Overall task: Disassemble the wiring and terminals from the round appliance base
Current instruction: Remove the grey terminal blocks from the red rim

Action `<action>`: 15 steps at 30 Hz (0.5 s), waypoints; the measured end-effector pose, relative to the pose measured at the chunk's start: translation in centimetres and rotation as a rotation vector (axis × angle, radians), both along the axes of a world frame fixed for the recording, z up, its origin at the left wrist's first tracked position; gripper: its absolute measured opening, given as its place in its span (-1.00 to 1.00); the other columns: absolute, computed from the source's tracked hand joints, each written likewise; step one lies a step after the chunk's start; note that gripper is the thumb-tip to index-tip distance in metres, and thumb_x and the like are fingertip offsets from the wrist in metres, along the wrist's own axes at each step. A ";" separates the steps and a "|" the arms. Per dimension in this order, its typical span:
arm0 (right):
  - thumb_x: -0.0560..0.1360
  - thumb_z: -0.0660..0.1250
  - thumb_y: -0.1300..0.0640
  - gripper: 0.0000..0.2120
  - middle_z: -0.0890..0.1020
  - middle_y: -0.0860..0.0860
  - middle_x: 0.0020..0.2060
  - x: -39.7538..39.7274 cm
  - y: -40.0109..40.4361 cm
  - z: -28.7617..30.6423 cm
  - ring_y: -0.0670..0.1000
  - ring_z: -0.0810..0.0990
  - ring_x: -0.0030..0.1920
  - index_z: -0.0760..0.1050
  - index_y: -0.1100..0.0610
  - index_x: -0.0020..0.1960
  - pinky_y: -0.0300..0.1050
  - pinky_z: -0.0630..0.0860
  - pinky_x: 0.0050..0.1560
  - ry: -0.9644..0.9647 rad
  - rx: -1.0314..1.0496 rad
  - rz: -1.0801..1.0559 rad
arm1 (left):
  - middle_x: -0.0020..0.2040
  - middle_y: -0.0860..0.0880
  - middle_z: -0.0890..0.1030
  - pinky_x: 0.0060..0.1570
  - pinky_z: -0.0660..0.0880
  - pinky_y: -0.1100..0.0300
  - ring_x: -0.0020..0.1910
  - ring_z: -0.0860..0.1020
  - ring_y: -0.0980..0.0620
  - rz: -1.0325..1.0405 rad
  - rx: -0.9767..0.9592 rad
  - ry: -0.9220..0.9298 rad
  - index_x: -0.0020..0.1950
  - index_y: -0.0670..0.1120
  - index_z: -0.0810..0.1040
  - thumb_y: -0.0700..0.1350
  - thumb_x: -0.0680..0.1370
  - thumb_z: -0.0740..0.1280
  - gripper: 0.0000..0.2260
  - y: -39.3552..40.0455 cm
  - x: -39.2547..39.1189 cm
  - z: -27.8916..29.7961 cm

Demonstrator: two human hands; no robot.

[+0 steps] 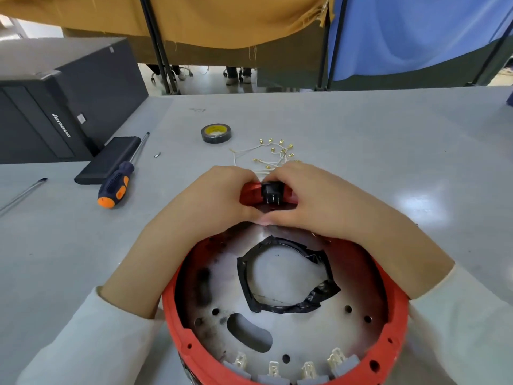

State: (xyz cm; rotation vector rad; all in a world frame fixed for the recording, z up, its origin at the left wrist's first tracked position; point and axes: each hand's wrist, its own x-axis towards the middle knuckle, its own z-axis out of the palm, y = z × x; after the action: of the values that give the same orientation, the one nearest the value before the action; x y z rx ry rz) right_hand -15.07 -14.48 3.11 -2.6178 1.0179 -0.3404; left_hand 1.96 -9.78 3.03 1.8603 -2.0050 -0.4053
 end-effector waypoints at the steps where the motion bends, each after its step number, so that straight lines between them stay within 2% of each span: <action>1: 0.41 0.36 -0.20 -0.53 0.46 -0.13 0.04 0.0 0.0 -0.2 -0.09 0.42 0.12 0.41 -0.05 0.24 -0.03 0.42 0.15 0.022 -0.058 0.006 | -0.10 0.08 0.58 -0.15 0.37 0.29 -0.08 0.50 0.11 0.006 -0.008 -0.040 0.05 0.01 0.58 0.02 0.35 0.50 -0.68 -0.2 0.0 -0.1; 5: 0.49 0.28 -0.14 -0.60 0.48 -0.08 0.15 0.1 0.1 -0.6 -0.02 0.40 0.23 0.36 -0.01 0.26 0.04 0.44 0.14 0.083 -0.223 0.040 | -0.13 -0.01 0.58 -0.19 0.30 0.18 -0.09 0.49 -0.01 0.031 -0.074 -0.078 -0.03 -0.04 0.57 -0.16 0.48 0.38 -0.91 -0.5 0.0 -0.5; 8: 0.54 0.22 -0.13 -0.65 0.49 -0.04 0.13 0.7 0.3 -0.7 0.02 0.41 0.20 0.35 0.03 0.23 0.00 0.45 0.05 0.107 -0.318 0.043 | -0.06 -0.07 0.59 -0.07 0.41 0.07 -0.05 0.51 -0.07 0.026 -0.080 -0.130 0.00 -0.08 0.55 -0.17 0.51 0.32 -0.91 -0.5 -0.2 -0.5; 12: 0.59 0.10 -0.14 -0.62 0.43 0.01 0.14 1.2 0.3 -1.5 0.03 0.38 0.17 0.28 0.11 0.24 -0.13 0.34 -0.14 0.201 -0.504 0.054 | -0.07 -0.13 0.57 -0.16 0.41 0.04 -0.07 0.51 -0.16 0.026 -0.100 -0.202 -0.03 -0.10 0.51 -0.21 0.53 0.27 -0.94 -0.5 -0.3 -0.7; 15: 0.63 -0.02 -0.08 -0.65 0.42 0.06 0.12 1.3 0.4 -2.0 0.08 0.43 0.10 0.25 0.16 0.22 -0.12 0.24 -0.22 0.284 -0.621 0.059 | -0.08 -0.15 0.56 -0.17 0.45 -0.01 -0.09 0.51 -0.18 0.012 -0.128 -0.263 -0.03 -0.10 0.46 -0.21 0.53 0.26 -0.95 -0.6 -0.3 -1.0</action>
State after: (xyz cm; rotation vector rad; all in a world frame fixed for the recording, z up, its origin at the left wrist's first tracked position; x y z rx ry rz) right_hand -13.73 -14.11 1.08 -3.3252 1.0453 -0.3143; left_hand 1.70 -10.41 2.03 1.9274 -2.1278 -0.0264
